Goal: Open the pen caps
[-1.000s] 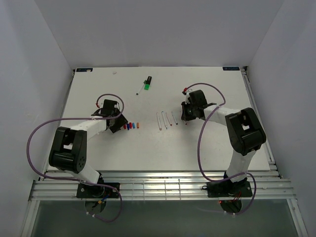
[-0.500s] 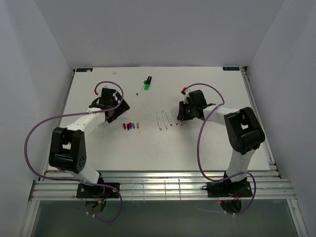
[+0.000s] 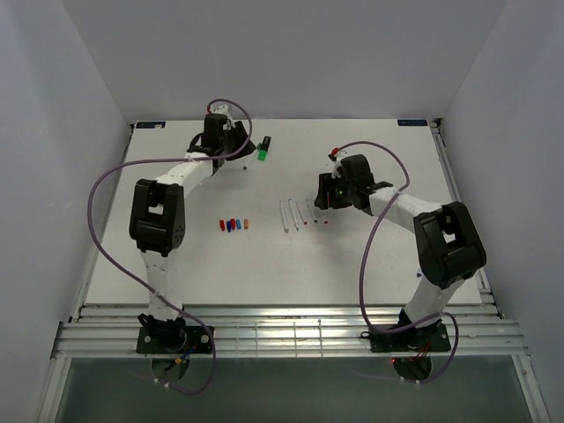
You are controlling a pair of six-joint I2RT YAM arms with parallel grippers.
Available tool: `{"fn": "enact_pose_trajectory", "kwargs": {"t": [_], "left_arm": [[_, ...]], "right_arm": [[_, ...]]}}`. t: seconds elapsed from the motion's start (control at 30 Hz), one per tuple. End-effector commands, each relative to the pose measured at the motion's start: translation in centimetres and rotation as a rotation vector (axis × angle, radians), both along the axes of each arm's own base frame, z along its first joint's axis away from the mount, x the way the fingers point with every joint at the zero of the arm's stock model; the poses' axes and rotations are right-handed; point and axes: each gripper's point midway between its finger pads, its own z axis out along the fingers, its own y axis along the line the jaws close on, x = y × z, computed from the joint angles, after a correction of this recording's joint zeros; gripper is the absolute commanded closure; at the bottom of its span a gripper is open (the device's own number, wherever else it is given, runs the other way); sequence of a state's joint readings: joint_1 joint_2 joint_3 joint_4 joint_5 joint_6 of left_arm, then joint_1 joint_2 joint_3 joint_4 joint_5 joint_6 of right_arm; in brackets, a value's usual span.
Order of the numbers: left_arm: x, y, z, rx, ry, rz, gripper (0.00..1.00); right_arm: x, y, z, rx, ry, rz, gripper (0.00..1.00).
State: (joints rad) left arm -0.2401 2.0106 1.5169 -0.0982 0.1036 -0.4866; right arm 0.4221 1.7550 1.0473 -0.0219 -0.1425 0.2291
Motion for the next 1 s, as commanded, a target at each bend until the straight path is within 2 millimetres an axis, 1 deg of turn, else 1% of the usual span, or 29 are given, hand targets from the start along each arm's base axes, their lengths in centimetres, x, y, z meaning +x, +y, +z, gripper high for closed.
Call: {"fn": "enact_pose_trajectory", "kwargs": {"t": [0.0, 0.07, 0.17, 0.27, 0.3, 0.37, 0.4, 0.5, 0.53, 0.63, 0.73, 0.97], "left_arm": [[2.5, -2.7, 0.5, -0.007, -0.066, -0.158, 0.45], [4.2, -3.7, -0.2, -0.011, -0.093, -0.188, 0.45], [6.0, -4.8, -0.9, 0.018, -0.127, -0.205, 0.43], [6.9, -5.2, -2.0, 0.072, -0.13, -0.198, 0.43], [7.3, -5.5, -2.3, 0.075, -0.131, -0.199, 0.42], [7.3, -5.8, -2.8, 0.075, -0.13, -0.204, 0.41], [7.3, -6.1, -3.1, 0.08, -0.13, -0.209, 0.41], [7.3, -6.1, -3.9, 0.094, -0.118, -0.203, 0.4], [7.2, -6.3, -4.0, 0.087, -0.115, -0.211, 0.4], [7.1, -5.9, -5.1, 0.11, -0.091, -0.191, 0.39], [7.0, -6.0, -5.5, 0.124, -0.086, -0.187, 0.39], [6.8, -6.9, -4.6, 0.139, -0.117, -0.204, 0.39]], "right_arm": [[0.0, 0.0, 3.7, 0.022, -0.078, -0.012, 0.41], [-0.4, -0.3, 4.0, 0.019, -0.09, -0.007, 0.41], [-0.8, -0.4, 4.1, 0.021, -0.101, 0.008, 0.41], [-1.2, -0.5, 4.5, 0.026, -0.117, 0.013, 0.41], [-1.5, -0.6, 4.2, 0.023, -0.112, 0.017, 0.41], [-1.1, -0.4, 4.9, 0.04, -0.148, 0.017, 0.41], [-1.1, -0.4, 4.9, 0.04, -0.147, 0.019, 0.41], [-1.2, -0.3, 5.0, 0.046, -0.153, 0.022, 0.42], [-1.3, -0.4, 4.9, 0.047, -0.152, 0.022, 0.42], [-1.5, -0.4, 5.0, 0.054, -0.159, 0.024, 0.42], [-1.6, -0.4, 5.5, 0.062, -0.179, 0.024, 0.42], [-1.7, -0.5, 5.2, 0.058, -0.179, 0.023, 0.42]]}}
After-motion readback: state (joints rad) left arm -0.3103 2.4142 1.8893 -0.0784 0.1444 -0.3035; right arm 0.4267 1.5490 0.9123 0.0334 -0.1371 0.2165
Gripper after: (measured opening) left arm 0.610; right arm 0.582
